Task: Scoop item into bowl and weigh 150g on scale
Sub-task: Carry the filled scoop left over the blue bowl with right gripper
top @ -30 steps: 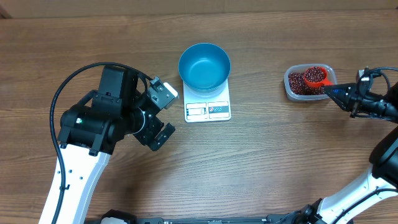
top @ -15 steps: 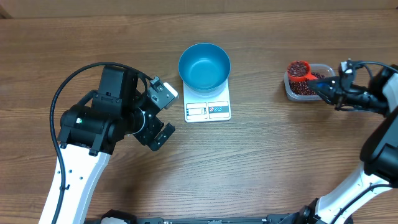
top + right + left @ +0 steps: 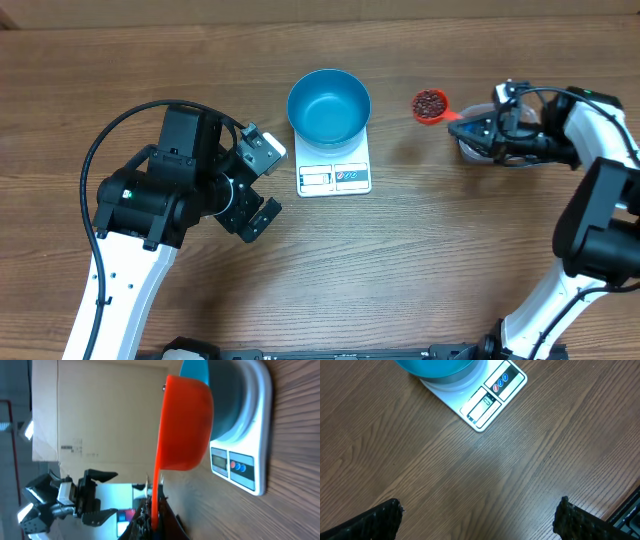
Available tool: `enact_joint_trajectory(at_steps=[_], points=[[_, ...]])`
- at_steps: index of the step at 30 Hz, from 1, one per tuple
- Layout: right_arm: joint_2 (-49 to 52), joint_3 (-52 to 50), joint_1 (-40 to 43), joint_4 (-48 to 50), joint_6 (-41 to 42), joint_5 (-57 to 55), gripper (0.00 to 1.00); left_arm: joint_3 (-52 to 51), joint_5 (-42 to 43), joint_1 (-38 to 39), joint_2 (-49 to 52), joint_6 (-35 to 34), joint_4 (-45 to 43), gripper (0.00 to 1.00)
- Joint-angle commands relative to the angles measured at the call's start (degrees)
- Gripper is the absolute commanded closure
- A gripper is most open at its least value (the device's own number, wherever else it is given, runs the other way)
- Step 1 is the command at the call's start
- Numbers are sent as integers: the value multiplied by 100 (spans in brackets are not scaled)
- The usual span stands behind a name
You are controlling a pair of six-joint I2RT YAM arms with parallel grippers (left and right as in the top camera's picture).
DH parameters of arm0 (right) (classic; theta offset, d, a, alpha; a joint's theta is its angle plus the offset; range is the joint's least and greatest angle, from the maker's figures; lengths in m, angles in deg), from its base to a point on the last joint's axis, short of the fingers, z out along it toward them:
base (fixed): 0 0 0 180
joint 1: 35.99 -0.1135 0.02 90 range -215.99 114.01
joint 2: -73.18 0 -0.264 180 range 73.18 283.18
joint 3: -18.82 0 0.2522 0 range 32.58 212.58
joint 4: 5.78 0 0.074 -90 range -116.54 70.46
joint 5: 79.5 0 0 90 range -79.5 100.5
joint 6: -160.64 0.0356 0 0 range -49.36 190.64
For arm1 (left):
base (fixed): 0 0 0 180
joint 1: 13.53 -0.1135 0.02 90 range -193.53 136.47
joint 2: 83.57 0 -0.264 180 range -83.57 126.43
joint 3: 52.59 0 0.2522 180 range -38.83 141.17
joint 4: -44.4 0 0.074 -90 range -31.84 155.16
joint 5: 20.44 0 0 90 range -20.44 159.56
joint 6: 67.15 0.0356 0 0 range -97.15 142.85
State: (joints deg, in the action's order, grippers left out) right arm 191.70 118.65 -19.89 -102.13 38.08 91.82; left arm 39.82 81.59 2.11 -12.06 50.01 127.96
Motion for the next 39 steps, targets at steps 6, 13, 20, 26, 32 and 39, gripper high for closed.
enact_joint_trajectory(at_steps=[6,13,20,26,32,39], points=[[22,-11,-634,446,407,433,96,-28,111,-26,17,-59,-13,0],[22,-11,-1180,1469,1484,428,96,-28,111,-26,17,-59,-13,0],[22,-11,-1694,2660,2632,426,96,-28,111,-26,17,-59,-13,0],[22,-11,-2000,3713,3630,2,96,-28,111,-26,17,-59,-13,0],[22,-11,-2122,4555,3877,-240,96,-28,111,-26,17,-59,-13,0],[22,-7,-2135,5143,3875,-595,96,-28,111,-26,17,-59,-13,0]])
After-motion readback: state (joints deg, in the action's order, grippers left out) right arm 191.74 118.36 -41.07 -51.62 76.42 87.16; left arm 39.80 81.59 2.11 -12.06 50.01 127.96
